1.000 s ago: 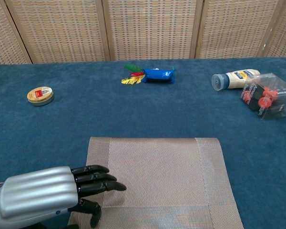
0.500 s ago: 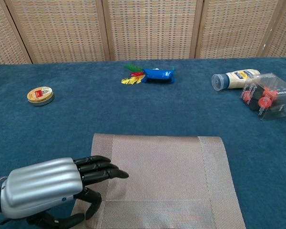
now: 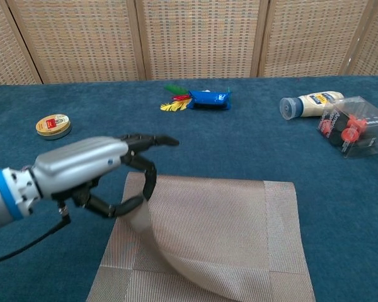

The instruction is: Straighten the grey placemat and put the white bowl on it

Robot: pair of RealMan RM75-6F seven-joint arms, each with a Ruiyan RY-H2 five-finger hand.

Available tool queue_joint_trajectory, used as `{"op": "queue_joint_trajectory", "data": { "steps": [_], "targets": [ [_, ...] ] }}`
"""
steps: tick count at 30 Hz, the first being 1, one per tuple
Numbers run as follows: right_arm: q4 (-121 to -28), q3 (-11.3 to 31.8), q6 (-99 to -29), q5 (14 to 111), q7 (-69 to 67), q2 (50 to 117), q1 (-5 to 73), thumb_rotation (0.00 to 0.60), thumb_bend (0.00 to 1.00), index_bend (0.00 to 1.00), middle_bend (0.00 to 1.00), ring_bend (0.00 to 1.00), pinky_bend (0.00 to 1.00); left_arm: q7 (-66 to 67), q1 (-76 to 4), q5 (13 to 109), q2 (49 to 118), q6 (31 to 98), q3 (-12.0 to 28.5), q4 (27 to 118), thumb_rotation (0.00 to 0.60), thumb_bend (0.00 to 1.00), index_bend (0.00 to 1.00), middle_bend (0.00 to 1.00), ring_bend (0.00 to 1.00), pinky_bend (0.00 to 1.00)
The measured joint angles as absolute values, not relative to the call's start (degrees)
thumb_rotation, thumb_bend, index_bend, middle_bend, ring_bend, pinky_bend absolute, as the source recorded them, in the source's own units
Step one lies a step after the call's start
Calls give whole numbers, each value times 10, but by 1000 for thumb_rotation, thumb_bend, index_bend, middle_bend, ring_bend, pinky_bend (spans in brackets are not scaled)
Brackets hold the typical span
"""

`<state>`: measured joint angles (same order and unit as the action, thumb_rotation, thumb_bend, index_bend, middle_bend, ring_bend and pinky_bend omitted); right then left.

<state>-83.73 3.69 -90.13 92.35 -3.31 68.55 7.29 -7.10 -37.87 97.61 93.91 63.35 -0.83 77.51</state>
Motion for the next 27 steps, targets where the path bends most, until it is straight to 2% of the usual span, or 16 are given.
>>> {"op": "queue_joint_trajectory", "data": {
  "steps": [9,14,18,24,25,26,27],
  "targets": [
    [-839,38,-902,924,-34,684,73,600,0,0,0,0,0,-32,-439,743,906,532,151,822,600,693,852,0,0,0],
    [-841,38,-904,926,-32,684,72,600,0,0,0,0,0,23,-466,613,896,501,209,796,600,693,852,0,0,0],
    [-844,37,-906,929,-29,684,72,600,0,0,0,0,0,69,-476,542,886,490,226,753,600,693,852,0,0,0],
    [-847,36,-905,931,-24,685,71,600,0,0,0,0,0,108,-466,484,861,479,217,709,600,690,849,0,0,0],
    [-847,35,-905,931,-23,685,71,600,0,0,0,0,0,109,-463,475,856,476,215,707,600,668,828,0,0,0],
    [-848,35,-904,931,-23,685,71,600,0,0,0,0,0,110,-457,463,848,472,212,705,600,536,703,0,0,0],
    [-848,35,-904,932,-22,685,71,600,0,0,0,0,0,111,-452,457,841,470,209,704,600,330,459,0,0,0]
  ]
}}
